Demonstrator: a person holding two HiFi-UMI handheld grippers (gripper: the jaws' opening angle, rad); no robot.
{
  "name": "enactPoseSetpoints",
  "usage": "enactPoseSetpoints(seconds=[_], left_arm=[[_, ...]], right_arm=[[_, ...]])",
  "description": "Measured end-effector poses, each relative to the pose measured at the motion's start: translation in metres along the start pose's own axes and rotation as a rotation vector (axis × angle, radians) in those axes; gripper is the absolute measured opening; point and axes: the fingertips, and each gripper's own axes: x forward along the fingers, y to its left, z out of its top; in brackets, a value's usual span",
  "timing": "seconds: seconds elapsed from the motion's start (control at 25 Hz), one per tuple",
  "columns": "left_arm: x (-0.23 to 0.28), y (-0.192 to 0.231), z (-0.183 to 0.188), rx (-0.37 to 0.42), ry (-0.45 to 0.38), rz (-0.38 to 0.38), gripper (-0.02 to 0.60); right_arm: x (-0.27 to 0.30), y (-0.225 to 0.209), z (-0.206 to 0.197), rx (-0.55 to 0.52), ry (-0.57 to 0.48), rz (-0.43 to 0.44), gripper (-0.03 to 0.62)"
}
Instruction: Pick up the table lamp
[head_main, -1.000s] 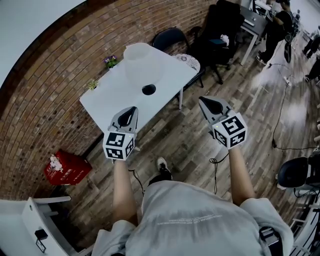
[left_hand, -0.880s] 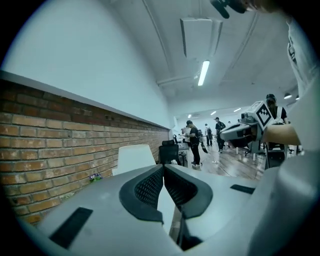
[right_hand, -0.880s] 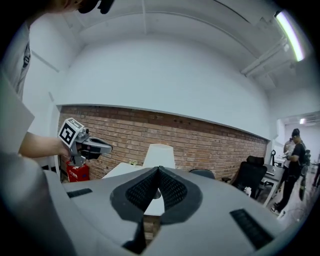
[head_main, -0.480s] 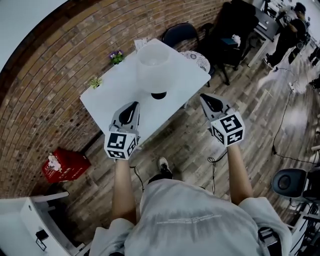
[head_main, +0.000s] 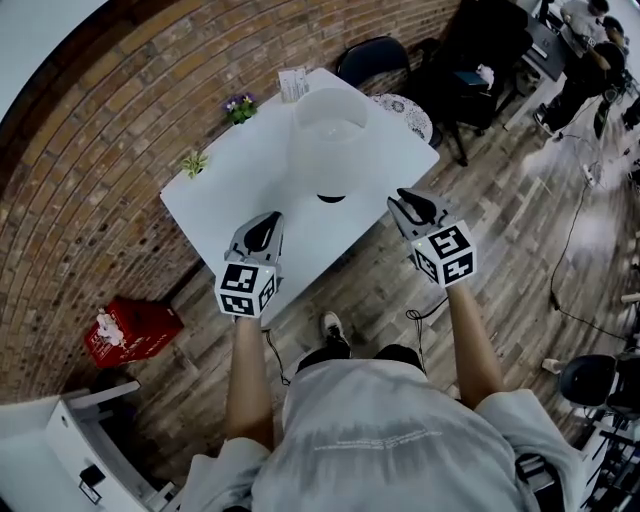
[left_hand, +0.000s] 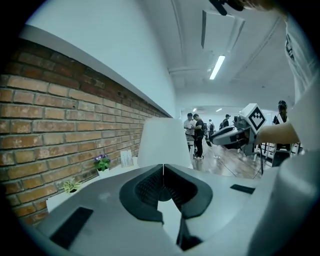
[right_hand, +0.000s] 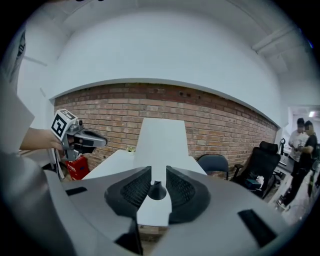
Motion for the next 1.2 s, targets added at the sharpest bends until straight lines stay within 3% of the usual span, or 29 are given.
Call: enactPoseSetpoints(seconds=[0.24, 0.56, 0.92, 1.2], left_arm=[[0.013, 0.011, -0.034, -0.026, 0.114, 0.05, 0.017], [0.036, 0.008, -0.06, -0.041, 0.183, 0.081, 0.017], [0.044, 0.009, -0.092, -0.132, 0.223, 0.205, 0.017], [0.043, 0.013, -0.104, -0.14, 0.245, 0.235, 0.017]], right_arm=[[0.029, -0.003, -0.023, 0.022, 0.043, 0.045, 0.115], [0.08, -0.01, -0.069, 0.044, 0.096, 0.156, 0.15], [0.131, -0.015, -0.089, 0.01, 0.03, 0.267, 0.198], [0.166, -0.008, -0.103, -0.007, 0.008, 0.295, 0.232]])
